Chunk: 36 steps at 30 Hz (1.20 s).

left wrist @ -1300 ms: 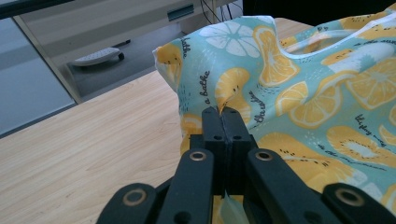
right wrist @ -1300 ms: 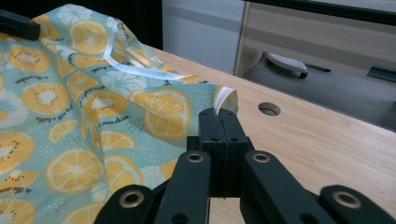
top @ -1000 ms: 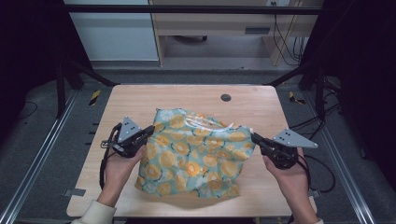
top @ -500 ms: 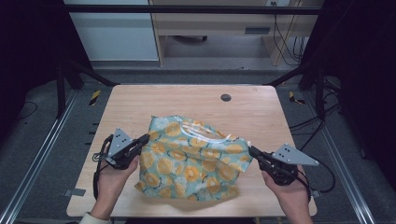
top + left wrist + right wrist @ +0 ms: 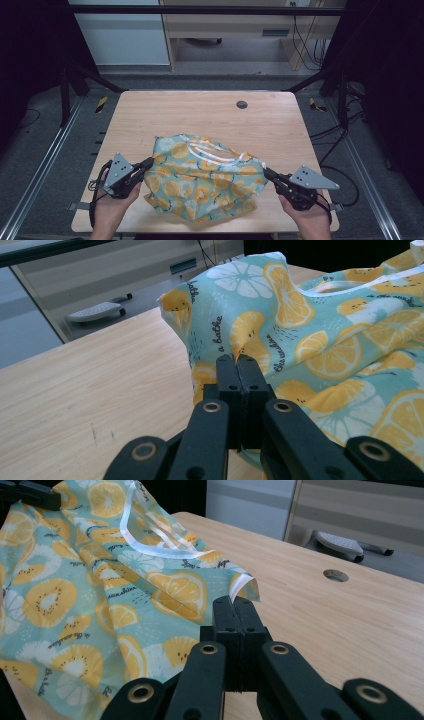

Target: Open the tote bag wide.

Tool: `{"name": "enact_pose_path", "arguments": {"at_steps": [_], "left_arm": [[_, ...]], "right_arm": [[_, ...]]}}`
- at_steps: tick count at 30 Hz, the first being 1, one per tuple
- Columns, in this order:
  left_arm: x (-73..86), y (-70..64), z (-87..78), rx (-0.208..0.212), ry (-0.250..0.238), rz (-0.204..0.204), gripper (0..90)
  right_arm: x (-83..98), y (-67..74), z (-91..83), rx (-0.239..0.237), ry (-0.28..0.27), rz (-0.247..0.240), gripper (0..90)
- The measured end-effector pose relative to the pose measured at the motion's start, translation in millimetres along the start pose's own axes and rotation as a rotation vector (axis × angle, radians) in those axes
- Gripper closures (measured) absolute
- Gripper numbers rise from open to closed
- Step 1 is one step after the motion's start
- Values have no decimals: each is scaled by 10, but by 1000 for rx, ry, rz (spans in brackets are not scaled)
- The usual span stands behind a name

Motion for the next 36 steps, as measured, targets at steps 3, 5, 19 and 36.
{"name": "enact_pose_path", "arguments": {"at_steps": [3, 5, 19, 36], "left_arm": [[48, -12, -40, 4, 6, 5, 900], [89, -17, -75, 12, 3, -1, 900], [371, -67, -145, 82, 66, 11, 900], [592, -91, -192, 178, 148, 25, 900]], "right_arm": [[30, 30, -11, -9, 2, -1, 900], [51, 50, -13, -17, 6, -6, 900], [317, 138, 0, -60, 44, 5, 900], [462, 218, -38, -131, 73, -36, 900]]}}
Point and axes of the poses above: each handheld gripper's, and its own axes: z roughly forward along the jaws, x roughly out of its underside, y roughly to its left, the point moved 2 cm from there along z, roughly forward along the jaws, and after that the axes turned 5 degrees about -z, right-handed, at the moved point
